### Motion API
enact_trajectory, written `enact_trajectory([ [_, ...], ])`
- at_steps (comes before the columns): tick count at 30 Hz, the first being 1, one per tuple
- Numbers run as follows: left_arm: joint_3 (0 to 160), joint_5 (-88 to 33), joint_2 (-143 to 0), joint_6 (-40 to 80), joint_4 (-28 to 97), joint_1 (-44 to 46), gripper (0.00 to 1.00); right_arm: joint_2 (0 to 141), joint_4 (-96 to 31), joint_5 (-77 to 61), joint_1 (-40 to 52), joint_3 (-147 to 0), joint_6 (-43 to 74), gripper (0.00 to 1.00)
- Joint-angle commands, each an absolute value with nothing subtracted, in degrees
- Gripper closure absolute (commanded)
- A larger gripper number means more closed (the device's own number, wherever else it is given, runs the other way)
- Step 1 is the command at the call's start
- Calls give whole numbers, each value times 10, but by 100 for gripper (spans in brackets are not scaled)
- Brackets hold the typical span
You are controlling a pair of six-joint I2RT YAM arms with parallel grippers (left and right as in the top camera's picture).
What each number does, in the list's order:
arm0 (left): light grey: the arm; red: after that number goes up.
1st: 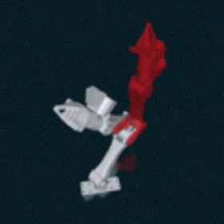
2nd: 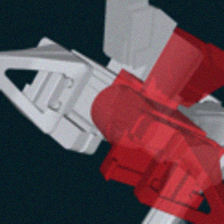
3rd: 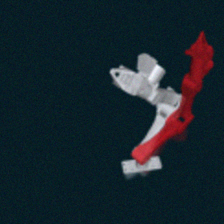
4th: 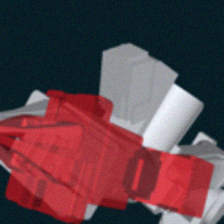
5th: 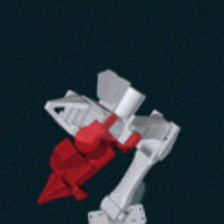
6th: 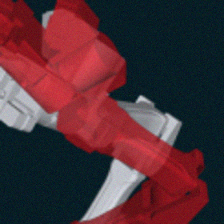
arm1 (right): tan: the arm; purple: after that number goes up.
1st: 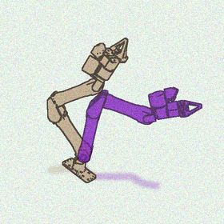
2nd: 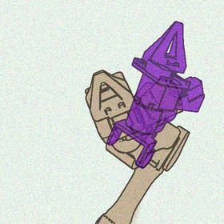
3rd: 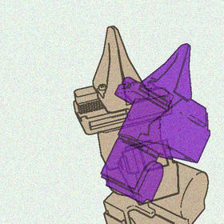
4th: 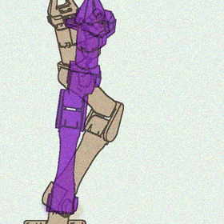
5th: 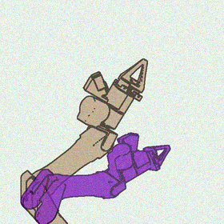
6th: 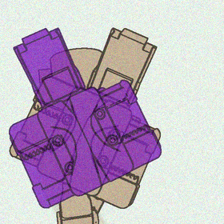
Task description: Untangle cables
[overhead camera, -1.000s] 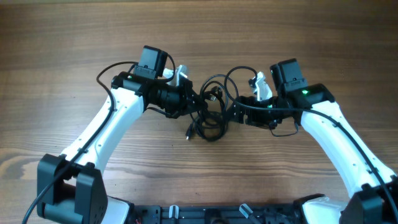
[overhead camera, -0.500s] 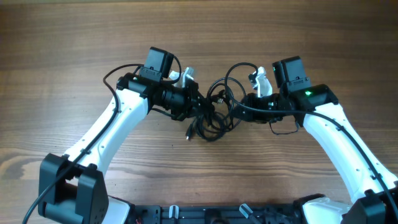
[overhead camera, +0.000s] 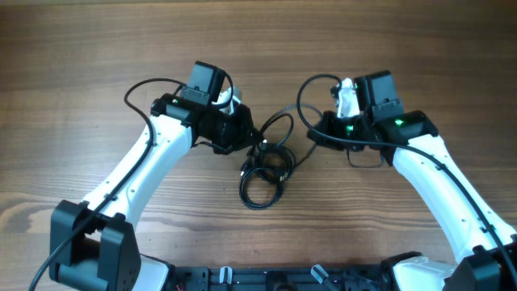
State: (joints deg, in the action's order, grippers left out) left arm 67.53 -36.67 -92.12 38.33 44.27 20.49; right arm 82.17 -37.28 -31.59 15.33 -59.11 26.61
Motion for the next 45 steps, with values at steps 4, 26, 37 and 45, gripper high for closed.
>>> enact_trajectory([
  [4, 686, -542, -897, 376, 417, 124, 96, 795, -175, -596, 147, -601, 404, 96],
  [26, 686, -468, -897, 266, 478, 23, 0, 756, -70, -409, 147, -601, 555, 96],
  [37, 686, -551, -896, 120, 445, 64, 8, 777, -185, -411, 152, -599, 510, 96],
  [45, 686, -506, -897, 17, 350, 132, 8, 777, -183, -414, 180, -599, 512, 96],
])
